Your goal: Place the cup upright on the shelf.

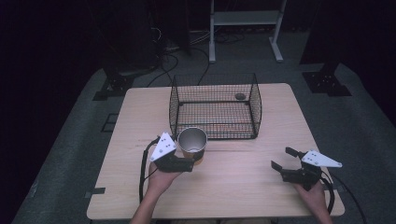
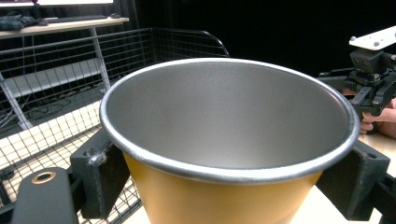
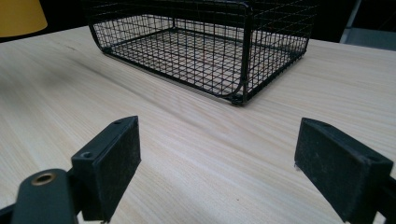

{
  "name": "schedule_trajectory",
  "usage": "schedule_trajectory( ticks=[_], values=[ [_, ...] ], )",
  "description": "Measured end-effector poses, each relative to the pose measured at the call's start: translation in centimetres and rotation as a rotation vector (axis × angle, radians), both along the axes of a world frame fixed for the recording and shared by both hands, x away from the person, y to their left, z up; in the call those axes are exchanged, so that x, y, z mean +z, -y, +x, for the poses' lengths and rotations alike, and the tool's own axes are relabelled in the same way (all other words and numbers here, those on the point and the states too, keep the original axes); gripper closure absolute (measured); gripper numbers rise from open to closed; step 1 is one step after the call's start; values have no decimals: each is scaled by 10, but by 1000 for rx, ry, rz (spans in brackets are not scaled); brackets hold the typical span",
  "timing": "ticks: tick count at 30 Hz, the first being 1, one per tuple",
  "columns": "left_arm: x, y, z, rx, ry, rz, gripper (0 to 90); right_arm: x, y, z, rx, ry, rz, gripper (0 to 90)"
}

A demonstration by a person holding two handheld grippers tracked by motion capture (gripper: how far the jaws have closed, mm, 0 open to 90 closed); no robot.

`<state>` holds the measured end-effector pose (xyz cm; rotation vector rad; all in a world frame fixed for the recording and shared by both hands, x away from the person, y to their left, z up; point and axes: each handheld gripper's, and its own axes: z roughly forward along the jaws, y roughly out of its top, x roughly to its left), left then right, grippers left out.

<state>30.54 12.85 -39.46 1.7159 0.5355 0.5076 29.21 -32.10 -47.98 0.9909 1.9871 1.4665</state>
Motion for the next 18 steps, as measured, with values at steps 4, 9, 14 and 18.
schedule_trajectory(
  ticks=[4, 9, 14, 18],
  values=[
    [6, 3, 3, -10, 7, 8, 140, 0, 0, 0, 0, -1, 0, 134],
    [13, 8, 9, -25, 7, 16, 140, 0, 0, 0, 0, -1, -2, 134],
    [17, 10, 13, -31, 9, 16, 140, 0, 0, 0, 0, -1, -2, 134],
    [22, 13, 18, -38, 6, 21, 140, 0, 0, 0, 0, -2, 0, 134]
  ],
)
